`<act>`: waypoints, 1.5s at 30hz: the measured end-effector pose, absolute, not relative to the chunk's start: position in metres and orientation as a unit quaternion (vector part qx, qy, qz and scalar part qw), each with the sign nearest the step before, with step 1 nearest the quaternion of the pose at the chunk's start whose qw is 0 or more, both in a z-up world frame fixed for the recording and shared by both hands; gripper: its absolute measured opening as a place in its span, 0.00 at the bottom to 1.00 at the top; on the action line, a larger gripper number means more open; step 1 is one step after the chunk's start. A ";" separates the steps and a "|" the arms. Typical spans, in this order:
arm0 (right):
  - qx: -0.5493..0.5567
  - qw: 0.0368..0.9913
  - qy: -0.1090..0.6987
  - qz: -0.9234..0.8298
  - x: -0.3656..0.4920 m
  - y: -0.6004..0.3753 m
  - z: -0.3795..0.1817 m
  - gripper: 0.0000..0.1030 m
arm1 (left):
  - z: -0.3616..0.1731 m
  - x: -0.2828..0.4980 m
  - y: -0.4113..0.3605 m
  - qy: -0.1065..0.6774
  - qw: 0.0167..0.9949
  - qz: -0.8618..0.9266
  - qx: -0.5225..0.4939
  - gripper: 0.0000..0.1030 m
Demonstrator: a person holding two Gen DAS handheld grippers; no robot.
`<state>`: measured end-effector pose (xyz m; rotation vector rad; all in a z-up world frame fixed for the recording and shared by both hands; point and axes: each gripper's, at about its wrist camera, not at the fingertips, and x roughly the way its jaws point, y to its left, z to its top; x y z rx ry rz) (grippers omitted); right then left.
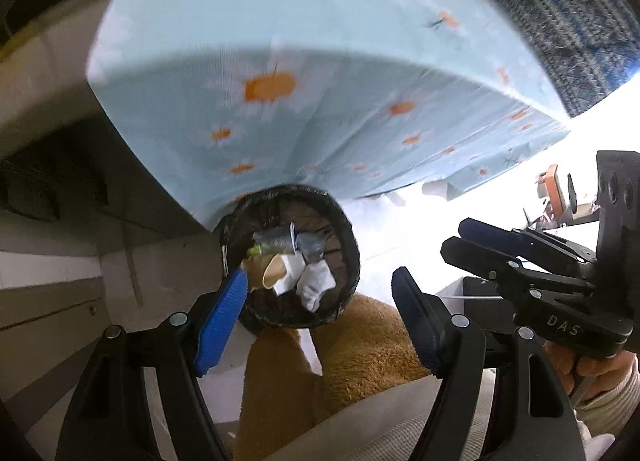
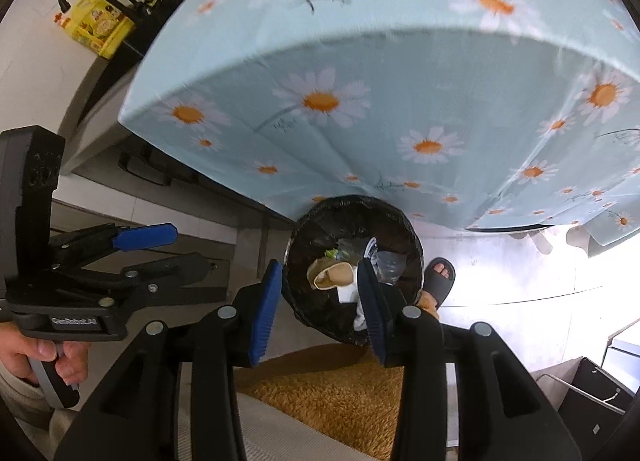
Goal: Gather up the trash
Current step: 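Raise both tools back over the table toward the remaining trash, then grasp the second grey cloth with the right tool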
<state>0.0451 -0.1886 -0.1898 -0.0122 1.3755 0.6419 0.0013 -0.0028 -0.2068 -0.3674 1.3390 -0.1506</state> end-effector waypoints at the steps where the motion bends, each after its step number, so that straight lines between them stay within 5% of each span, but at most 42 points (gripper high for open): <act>1: -0.003 0.729 0.619 0.291 0.045 -0.189 -0.185 0.39 | -0.201 0.001 -0.003 0.612 0.770 -0.071 -0.166 0.70; 29: -0.030 0.793 0.489 0.363 0.179 -0.164 -0.075 0.56 | -0.121 0.041 0.030 0.546 0.821 0.012 -0.168 0.70; 45: -0.065 0.760 0.481 0.433 0.285 -0.115 -0.090 0.57 | -0.101 0.083 0.041 0.522 0.818 0.111 -0.213 0.70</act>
